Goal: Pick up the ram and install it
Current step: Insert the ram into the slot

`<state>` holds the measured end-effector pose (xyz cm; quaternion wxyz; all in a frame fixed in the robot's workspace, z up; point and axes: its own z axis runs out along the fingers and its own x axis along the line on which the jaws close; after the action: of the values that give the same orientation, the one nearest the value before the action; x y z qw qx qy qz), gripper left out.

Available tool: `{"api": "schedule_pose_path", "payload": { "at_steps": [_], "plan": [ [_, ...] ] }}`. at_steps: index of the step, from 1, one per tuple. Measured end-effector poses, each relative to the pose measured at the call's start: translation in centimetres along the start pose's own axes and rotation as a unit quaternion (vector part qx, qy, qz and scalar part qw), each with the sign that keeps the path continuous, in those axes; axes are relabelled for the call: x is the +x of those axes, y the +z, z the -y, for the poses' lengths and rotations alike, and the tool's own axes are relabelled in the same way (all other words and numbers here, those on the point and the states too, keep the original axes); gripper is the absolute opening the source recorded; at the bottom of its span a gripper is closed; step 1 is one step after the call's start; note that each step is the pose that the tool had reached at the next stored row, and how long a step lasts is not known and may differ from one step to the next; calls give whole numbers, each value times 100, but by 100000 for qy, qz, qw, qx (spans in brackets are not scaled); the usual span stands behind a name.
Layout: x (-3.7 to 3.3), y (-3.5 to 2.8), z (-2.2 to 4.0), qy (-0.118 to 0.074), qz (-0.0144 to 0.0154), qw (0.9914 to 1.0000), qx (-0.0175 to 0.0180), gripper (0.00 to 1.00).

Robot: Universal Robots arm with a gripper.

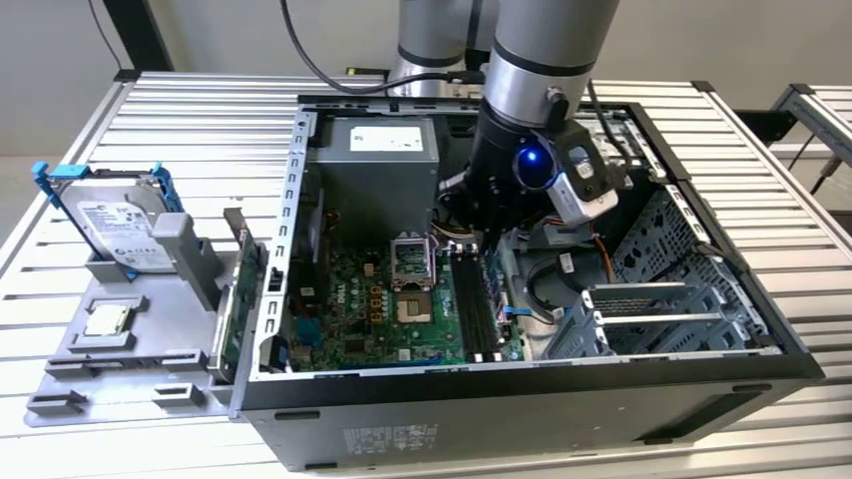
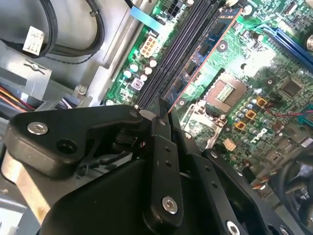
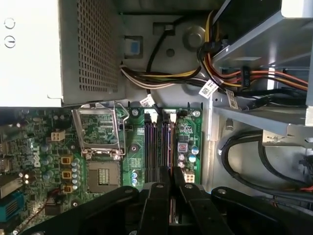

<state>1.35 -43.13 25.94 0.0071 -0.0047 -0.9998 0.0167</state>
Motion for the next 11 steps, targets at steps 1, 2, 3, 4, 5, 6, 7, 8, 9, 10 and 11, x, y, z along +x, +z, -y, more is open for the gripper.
{"api": "schedule_pose_path", "payload": {
  "at_steps": [1,2,3,4,5,6,7,8,9,10,11],
  "plan": [
    [0,11,0,-3,2,100000,-6,0],
    [-1,25,0,-5,2,100000,-7,0],
    [-1,42,0,-3,2,100000,-6,0],
    [-1,61,0,-1,-1,100000,-1,0],
    [-2,79,-1,-1,0,100000,0,0],
    [-2,97,-2,-1,1,100000,-3,0],
    [-2,114,-2,-3,0,100000,-3,0],
    [-3,128,-3,-2,2,100000,-9,0],
    [-3,140,-3,-3,4,100000,-11,0],
    [-3,147,-3,-4,2,100000,-10,0],
    [-3,147,-3,-3,-2,100000,3,0]
  ]
}}
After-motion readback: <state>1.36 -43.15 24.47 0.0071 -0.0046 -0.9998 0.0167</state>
